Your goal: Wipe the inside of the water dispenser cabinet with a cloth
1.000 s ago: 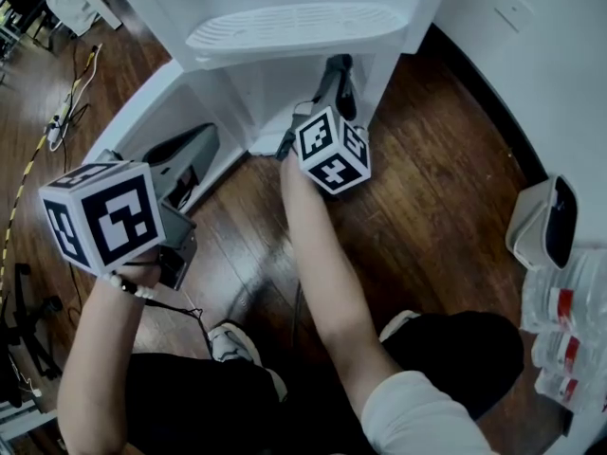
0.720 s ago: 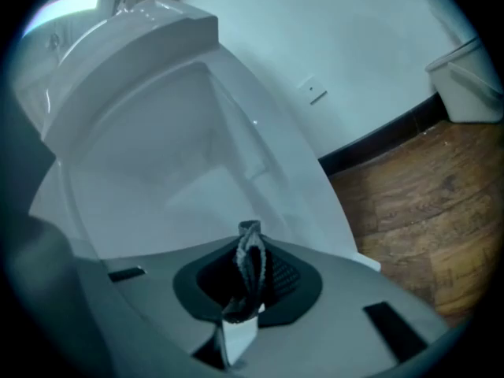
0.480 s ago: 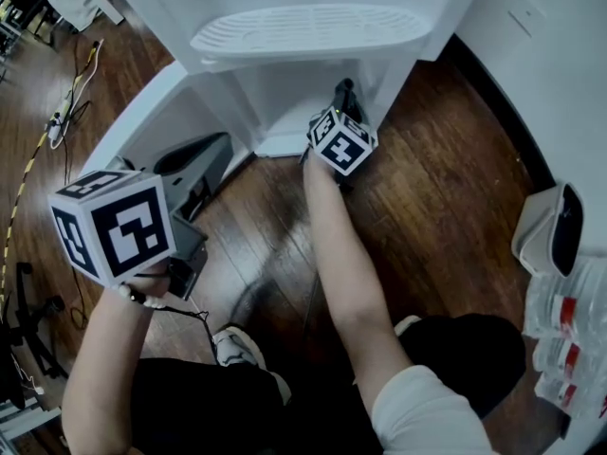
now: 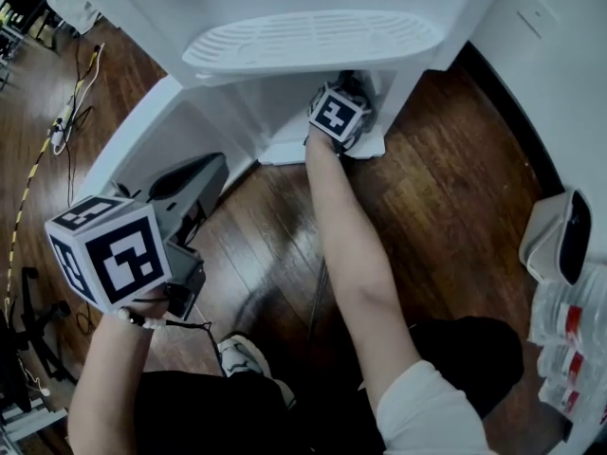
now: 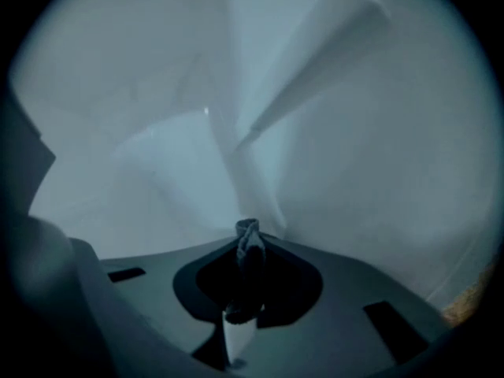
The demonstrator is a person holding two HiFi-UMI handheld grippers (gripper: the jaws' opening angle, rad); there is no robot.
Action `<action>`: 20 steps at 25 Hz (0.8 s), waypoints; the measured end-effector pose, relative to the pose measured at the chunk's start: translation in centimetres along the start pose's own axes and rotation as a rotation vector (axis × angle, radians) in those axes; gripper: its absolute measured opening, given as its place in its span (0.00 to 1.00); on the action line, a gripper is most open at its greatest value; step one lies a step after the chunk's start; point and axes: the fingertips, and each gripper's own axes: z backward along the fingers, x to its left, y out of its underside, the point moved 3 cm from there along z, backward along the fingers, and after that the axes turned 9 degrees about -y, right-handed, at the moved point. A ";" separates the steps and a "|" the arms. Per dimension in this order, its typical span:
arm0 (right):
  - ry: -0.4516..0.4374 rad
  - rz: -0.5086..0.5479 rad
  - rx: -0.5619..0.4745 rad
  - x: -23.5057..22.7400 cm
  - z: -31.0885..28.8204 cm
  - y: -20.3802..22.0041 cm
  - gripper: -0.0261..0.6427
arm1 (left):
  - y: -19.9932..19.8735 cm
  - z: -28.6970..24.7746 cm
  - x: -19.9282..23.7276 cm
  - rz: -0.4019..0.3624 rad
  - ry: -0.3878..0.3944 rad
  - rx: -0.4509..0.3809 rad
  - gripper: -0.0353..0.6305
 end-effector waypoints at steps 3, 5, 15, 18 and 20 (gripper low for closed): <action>0.008 0.018 0.001 0.2 -0.5 -0.4 0.10 | 0.0 0.0 0.3 0.004 -0.005 0.001 0.05; 0.006 0.021 0.011 0.3 -0.6 -0.4 0.10 | 0.1 -0.1 0.5 0.006 -0.010 0.005 0.05; -0.329 0.089 0.132 7.1 -1.5 2.4 0.10 | 0.3 -0.7 0.2 -0.003 -0.001 0.019 0.05; -0.413 0.103 0.166 9.6 -1.2 3.7 0.10 | 0.3 -0.5 0.3 -0.001 -0.005 0.018 0.05; -0.452 0.129 0.188 10.9 -1.1 4.5 0.09 | 0.4 -0.4 0.3 0.001 -0.008 0.018 0.05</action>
